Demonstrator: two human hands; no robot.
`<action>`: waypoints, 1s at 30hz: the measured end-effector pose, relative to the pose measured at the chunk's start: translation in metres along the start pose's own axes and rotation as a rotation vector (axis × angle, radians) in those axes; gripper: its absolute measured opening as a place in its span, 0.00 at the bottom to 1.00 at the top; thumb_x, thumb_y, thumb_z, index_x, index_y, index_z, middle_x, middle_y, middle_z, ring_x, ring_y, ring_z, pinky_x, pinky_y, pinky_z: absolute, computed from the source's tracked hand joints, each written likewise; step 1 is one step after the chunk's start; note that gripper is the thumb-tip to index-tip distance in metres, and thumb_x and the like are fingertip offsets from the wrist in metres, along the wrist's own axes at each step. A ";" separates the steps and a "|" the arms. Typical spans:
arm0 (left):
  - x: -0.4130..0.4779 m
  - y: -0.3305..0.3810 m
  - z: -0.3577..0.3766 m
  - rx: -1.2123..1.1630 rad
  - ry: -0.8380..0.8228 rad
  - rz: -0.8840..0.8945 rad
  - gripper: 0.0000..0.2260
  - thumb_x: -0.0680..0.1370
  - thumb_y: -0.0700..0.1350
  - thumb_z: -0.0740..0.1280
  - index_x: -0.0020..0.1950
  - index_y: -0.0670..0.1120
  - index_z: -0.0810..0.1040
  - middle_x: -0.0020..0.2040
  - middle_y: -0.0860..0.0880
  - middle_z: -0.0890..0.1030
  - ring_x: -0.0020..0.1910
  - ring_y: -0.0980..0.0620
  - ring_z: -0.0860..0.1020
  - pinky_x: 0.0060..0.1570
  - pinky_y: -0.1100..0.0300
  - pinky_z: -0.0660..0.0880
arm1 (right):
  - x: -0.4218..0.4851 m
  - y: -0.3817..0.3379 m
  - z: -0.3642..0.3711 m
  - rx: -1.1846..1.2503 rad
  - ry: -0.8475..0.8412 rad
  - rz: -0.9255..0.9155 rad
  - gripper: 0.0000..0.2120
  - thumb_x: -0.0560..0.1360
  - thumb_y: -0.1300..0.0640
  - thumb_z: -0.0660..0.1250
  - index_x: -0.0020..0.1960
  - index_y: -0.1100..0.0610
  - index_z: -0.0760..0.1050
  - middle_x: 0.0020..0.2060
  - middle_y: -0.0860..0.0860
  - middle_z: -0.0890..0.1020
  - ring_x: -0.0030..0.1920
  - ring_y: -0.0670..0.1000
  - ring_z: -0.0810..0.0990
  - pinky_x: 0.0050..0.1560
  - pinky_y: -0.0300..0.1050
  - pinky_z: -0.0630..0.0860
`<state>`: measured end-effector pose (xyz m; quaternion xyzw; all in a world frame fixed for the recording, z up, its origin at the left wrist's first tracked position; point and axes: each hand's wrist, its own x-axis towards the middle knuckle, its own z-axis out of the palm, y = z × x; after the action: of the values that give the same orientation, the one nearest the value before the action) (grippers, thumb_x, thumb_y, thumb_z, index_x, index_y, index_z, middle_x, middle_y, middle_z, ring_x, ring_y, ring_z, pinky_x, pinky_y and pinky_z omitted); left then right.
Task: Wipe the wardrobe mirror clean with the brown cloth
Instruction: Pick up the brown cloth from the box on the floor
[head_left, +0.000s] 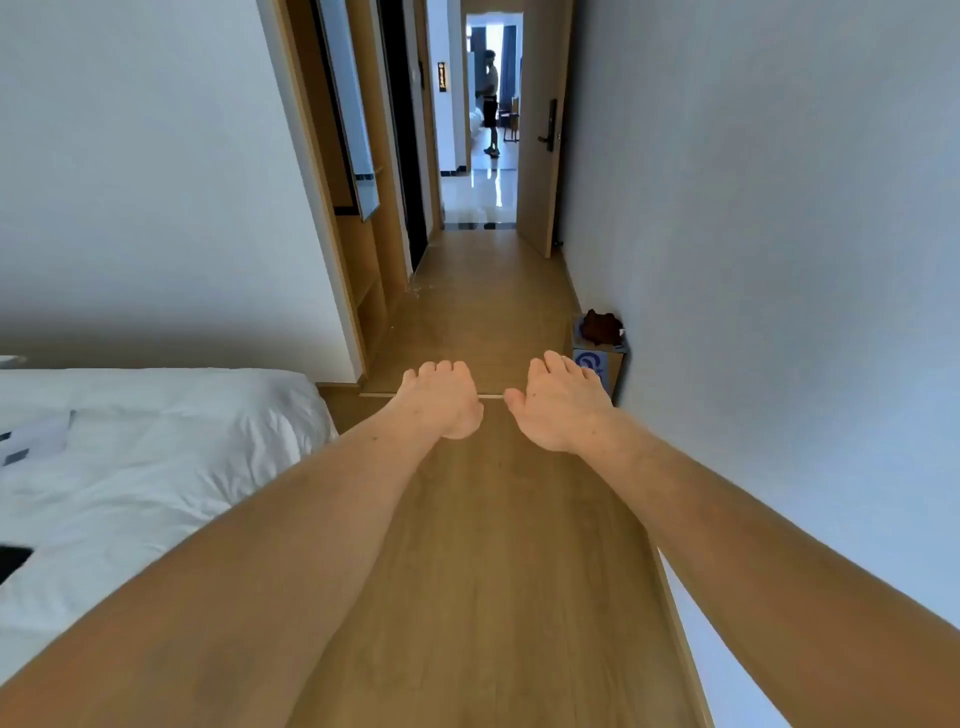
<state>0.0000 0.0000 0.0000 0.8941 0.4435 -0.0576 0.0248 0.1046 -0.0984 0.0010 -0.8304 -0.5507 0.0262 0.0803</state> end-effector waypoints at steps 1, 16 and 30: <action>0.008 0.004 -0.001 0.012 -0.009 0.000 0.24 0.81 0.50 0.58 0.74 0.44 0.60 0.74 0.44 0.63 0.73 0.42 0.60 0.71 0.46 0.57 | 0.008 0.005 0.000 -0.008 -0.004 0.012 0.25 0.80 0.43 0.50 0.68 0.59 0.64 0.65 0.56 0.68 0.67 0.57 0.65 0.68 0.57 0.61; 0.211 0.001 -0.023 0.030 -0.013 0.129 0.26 0.80 0.55 0.58 0.75 0.43 0.59 0.74 0.44 0.63 0.72 0.42 0.62 0.69 0.48 0.61 | 0.188 0.047 0.009 -0.041 -0.102 0.178 0.25 0.80 0.43 0.49 0.69 0.60 0.64 0.66 0.58 0.68 0.67 0.58 0.66 0.68 0.57 0.61; 0.387 0.017 -0.020 0.071 -0.136 0.213 0.26 0.80 0.54 0.57 0.73 0.42 0.60 0.73 0.42 0.64 0.71 0.42 0.63 0.68 0.47 0.61 | 0.339 0.102 0.033 -0.027 -0.172 0.300 0.26 0.81 0.44 0.49 0.70 0.61 0.63 0.66 0.58 0.68 0.67 0.59 0.66 0.67 0.56 0.62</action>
<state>0.2474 0.2970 -0.0289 0.9304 0.3410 -0.1309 0.0290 0.3259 0.1782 -0.0323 -0.8989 -0.4259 0.1014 0.0173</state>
